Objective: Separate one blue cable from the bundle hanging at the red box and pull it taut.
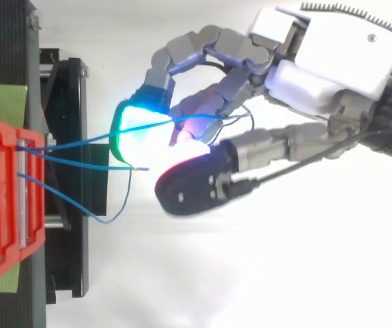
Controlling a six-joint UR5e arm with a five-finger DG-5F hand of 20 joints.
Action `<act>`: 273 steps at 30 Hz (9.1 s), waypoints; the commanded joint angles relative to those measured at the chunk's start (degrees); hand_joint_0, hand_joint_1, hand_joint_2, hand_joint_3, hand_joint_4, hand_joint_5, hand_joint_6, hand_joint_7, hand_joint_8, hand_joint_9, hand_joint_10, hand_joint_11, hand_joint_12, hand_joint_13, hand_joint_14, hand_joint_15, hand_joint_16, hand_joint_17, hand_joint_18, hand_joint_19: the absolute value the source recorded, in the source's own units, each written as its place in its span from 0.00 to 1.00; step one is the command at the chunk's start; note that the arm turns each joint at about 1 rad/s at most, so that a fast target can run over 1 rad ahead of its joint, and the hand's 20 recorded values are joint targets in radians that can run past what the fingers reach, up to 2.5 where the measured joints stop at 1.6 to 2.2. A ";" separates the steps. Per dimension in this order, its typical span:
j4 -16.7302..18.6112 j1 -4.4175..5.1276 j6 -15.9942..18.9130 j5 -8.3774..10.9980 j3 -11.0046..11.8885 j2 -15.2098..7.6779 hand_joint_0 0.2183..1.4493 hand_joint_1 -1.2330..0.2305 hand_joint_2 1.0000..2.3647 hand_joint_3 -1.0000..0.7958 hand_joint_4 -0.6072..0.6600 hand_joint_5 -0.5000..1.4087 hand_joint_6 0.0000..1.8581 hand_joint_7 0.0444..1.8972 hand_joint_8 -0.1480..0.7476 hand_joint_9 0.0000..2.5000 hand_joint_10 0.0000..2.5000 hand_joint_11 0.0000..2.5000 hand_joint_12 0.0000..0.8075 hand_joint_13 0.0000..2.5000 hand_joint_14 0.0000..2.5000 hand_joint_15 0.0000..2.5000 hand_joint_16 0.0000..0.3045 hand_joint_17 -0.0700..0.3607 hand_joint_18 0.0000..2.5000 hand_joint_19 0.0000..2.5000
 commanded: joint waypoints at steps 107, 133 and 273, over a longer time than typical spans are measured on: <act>-4.48 -0.30 3.44 0.25 -0.06 0.99 0.40 0.34 0.01 0.38 0.39 0.17 0.53 0.54 0.51 0.47 0.00 0.43 0.40 0.34 0.01 0.24 0.14 0.38 0.24 0.19; -5.27 -0.21 5.19 0.07 0.02 0.99 0.39 0.34 0.01 0.37 0.40 0.17 0.53 0.52 0.47 0.29 0.00 0.22 0.38 0.30 0.01 0.19 0.13 0.36 0.22 0.17; -4.66 0.14 8.97 -3.18 -0.06 0.99 0.28 0.47 0.00 0.28 0.57 0.18 0.52 0.46 0.49 0.23 1.00 0.36 0.39 0.29 1.00 0.53 0.10 0.33 0.54 0.84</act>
